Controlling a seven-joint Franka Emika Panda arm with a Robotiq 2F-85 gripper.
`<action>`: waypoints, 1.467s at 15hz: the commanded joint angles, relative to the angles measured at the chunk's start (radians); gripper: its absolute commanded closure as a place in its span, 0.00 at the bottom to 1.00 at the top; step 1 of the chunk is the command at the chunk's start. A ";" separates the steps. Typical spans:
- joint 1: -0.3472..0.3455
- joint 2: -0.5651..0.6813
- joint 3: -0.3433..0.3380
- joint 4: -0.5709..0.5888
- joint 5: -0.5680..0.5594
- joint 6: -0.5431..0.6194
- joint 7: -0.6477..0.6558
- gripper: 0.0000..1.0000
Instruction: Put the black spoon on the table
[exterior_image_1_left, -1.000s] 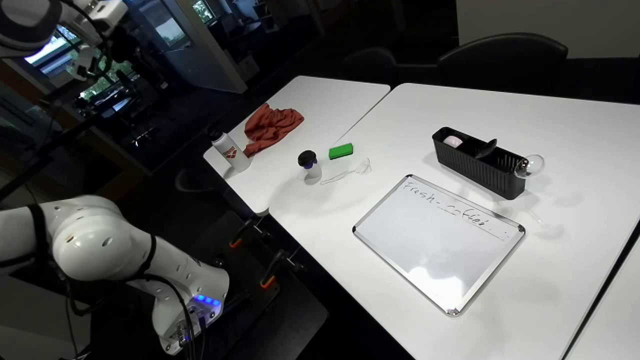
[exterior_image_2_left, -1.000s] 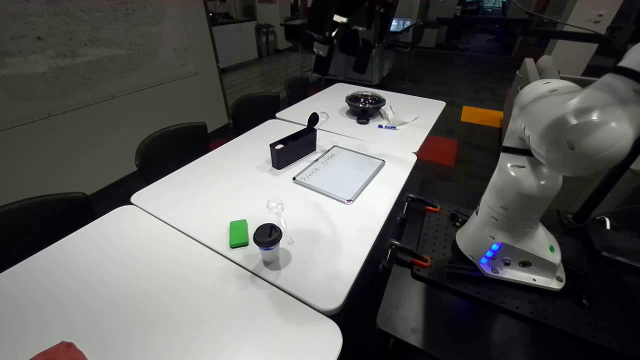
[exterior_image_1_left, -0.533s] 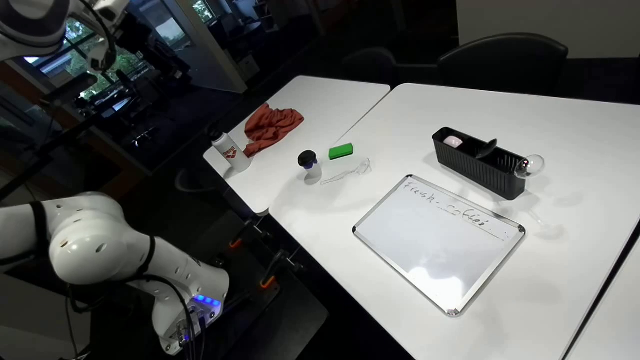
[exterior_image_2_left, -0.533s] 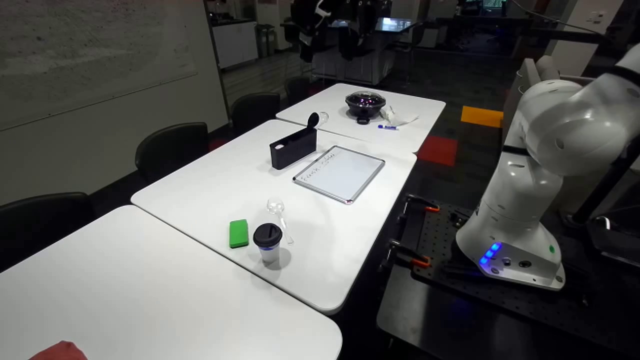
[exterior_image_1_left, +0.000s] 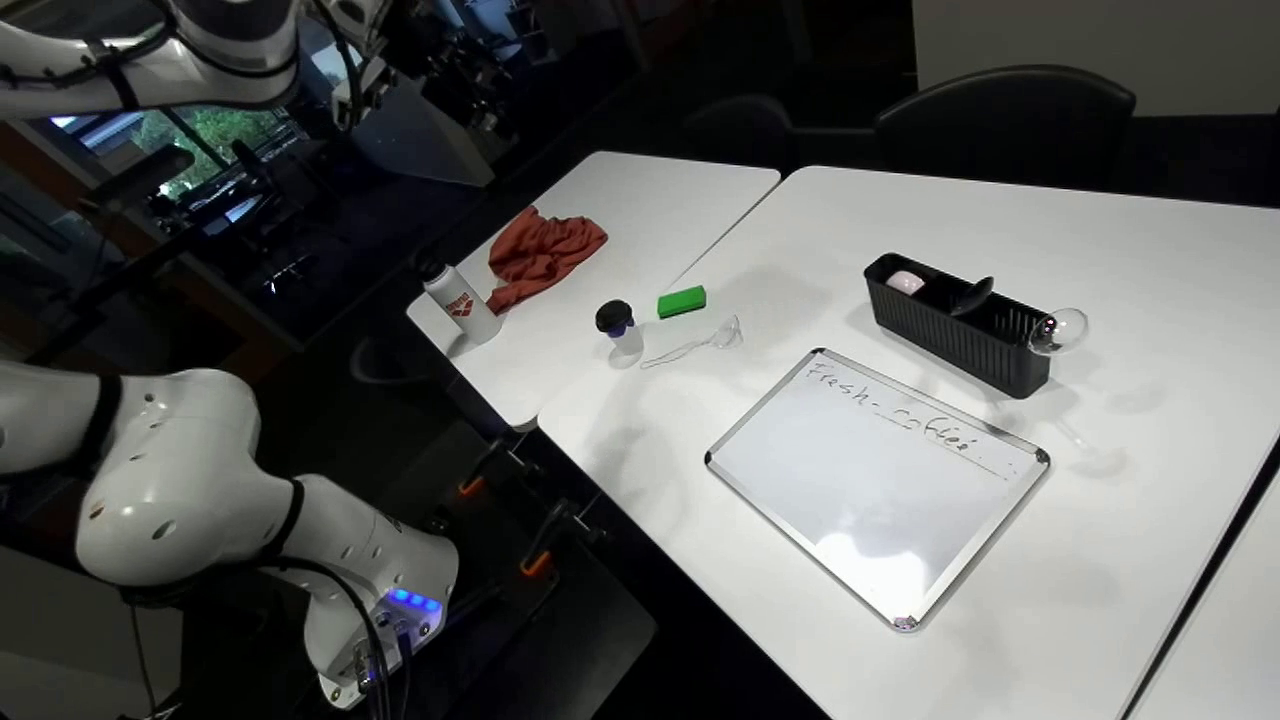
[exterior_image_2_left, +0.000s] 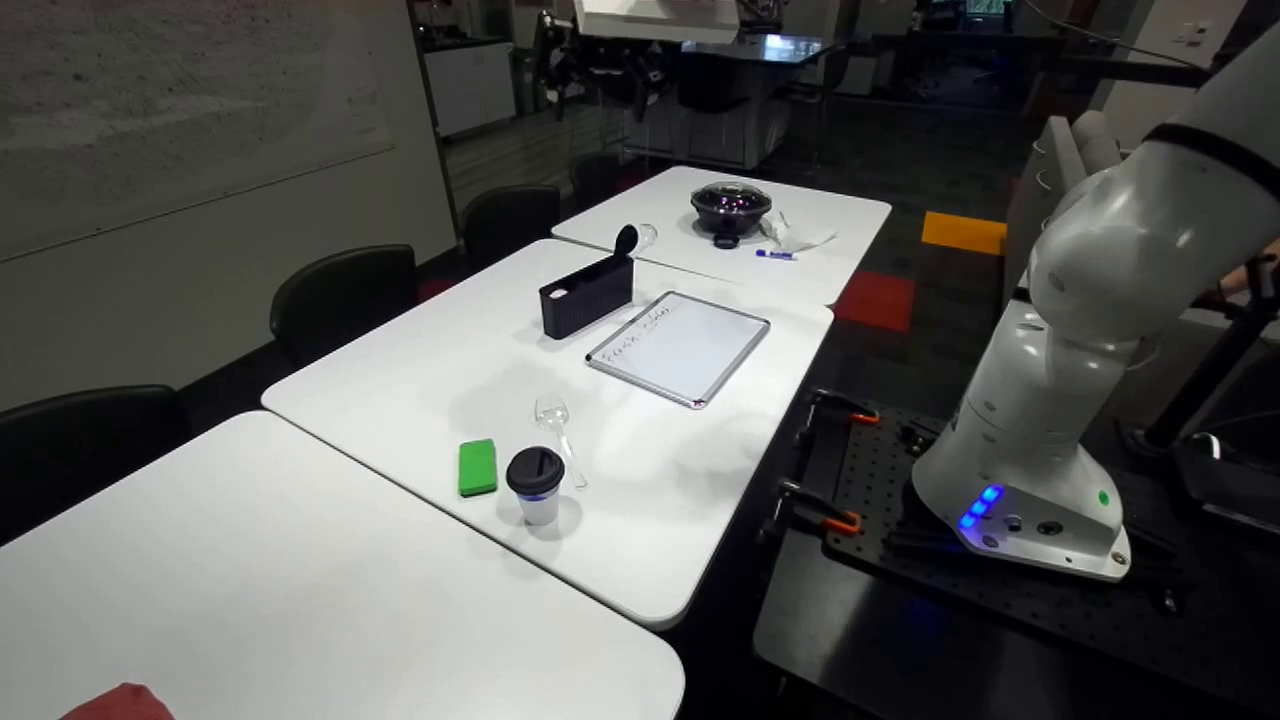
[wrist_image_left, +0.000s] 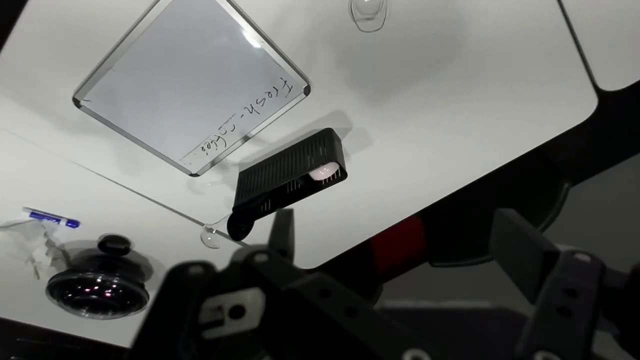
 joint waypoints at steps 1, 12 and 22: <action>-0.154 0.218 0.131 0.148 -0.157 -0.003 0.272 0.00; 0.101 0.472 -0.113 0.315 -0.444 -0.166 0.769 0.00; 0.313 0.942 -0.430 0.630 -0.535 -0.178 1.328 0.00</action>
